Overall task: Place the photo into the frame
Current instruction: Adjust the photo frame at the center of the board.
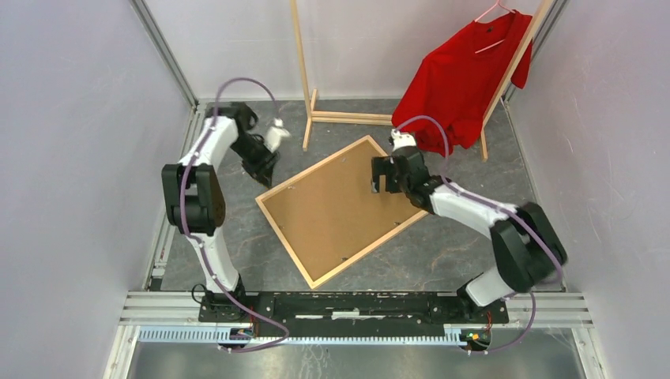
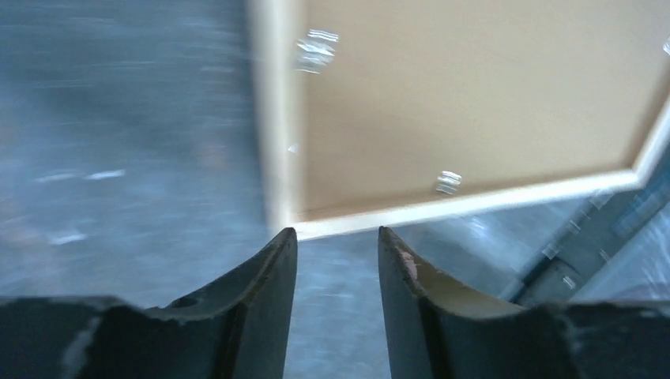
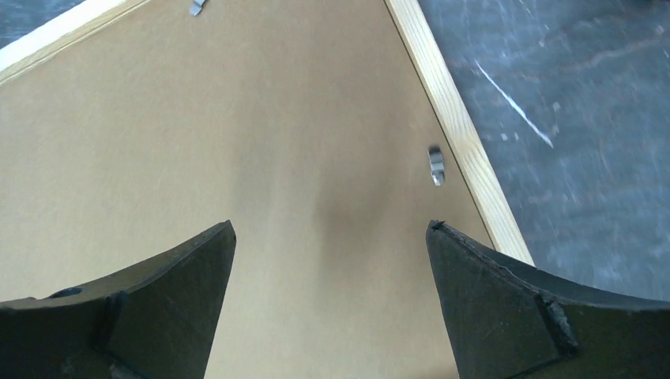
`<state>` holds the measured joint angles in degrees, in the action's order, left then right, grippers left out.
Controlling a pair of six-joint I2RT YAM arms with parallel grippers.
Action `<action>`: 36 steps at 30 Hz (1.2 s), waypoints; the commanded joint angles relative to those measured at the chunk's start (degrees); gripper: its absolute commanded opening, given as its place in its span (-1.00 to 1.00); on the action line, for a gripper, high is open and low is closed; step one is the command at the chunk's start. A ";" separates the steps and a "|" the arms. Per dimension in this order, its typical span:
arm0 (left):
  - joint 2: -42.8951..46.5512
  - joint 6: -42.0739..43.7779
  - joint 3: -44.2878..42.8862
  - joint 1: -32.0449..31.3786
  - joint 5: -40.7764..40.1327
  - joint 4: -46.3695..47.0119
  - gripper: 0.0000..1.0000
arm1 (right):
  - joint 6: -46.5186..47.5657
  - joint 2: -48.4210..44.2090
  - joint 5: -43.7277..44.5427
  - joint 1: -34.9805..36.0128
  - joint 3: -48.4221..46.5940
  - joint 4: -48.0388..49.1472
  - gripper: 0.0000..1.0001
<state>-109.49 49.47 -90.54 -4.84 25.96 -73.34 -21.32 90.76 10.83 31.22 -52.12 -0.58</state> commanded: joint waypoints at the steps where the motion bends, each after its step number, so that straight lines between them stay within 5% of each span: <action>1: -8.36 -7.47 -11.99 8.19 1.50 6.07 -0.07 | -4.58 -11.67 -0.94 0.07 6.13 -3.33 0.96; 13: -15.55 -13.14 -3.58 7.53 7.41 17.10 -0.14 | -13.99 -34.11 -20.51 -0.20 23.14 -18.49 0.96; 27: -5.51 -5.57 16.84 3.67 8.47 15.84 -0.15 | -8.70 -24.63 -24.39 -8.85 22.97 -6.89 0.96; 36: -1.02 -1.12 26.50 3.14 8.86 14.40 -0.26 | -2.86 -21.19 -14.28 -12.55 15.91 -11.78 0.96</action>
<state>-111.04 42.96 -67.31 -1.41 37.67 -59.18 -28.36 71.02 -9.82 19.00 -31.16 -11.42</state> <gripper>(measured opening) 0.369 0.982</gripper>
